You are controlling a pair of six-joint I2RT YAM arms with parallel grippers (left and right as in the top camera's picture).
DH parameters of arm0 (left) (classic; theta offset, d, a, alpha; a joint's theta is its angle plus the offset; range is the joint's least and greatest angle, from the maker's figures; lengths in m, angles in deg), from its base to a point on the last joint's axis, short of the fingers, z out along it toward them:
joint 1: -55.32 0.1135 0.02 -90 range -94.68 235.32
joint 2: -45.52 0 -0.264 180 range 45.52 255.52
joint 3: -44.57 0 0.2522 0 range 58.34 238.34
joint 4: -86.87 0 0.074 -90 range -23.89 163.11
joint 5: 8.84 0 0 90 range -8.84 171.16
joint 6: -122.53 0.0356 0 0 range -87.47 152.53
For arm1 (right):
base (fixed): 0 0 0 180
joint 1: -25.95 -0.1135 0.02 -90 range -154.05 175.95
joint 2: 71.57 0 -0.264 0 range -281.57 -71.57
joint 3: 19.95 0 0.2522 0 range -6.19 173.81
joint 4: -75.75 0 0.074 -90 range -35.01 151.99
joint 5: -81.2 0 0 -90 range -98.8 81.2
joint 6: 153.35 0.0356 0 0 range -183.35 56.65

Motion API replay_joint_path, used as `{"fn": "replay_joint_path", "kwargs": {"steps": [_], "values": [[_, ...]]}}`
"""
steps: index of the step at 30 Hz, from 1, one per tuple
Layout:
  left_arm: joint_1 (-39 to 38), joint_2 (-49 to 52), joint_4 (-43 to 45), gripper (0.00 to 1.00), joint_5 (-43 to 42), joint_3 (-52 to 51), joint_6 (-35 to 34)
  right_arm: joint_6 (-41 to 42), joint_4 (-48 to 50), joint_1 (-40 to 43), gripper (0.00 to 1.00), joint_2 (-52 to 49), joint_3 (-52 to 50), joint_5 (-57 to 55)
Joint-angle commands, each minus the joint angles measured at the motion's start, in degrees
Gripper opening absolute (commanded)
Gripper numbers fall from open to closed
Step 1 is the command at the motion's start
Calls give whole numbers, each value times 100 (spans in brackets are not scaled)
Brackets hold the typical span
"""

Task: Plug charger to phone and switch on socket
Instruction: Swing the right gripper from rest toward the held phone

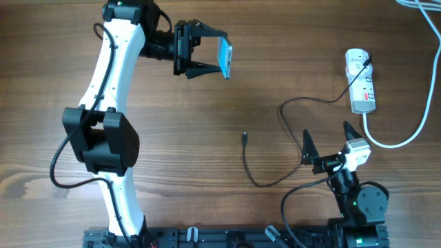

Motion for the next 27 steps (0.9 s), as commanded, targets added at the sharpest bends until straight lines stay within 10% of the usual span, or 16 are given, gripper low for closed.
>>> {"fn": "replay_joint_path", "kwargs": {"steps": [1, 5, 11, 19, 27], "values": [[-37, -223, -26, 59, -321, 120, 11, 1799, -15, -17, 100, 57, -9, 1099], [-37, -223, -24, 58, -319, 120, 11, 4395, 256, -17, 100, 57, -7, 1388], [-37, -223, -26, 59, -321, 120, 9, 3602, 1202, -17, 100, -68, 570, 2044], [-37, -223, -22, 58, -319, 120, 11, 1134, -2516, -7, 100, -2413, 3696, 1370], [-37, -223, -24, 58, -321, 120, 11, 1923, -2524, -9, 100, -4498, 4852, 3644]]}}
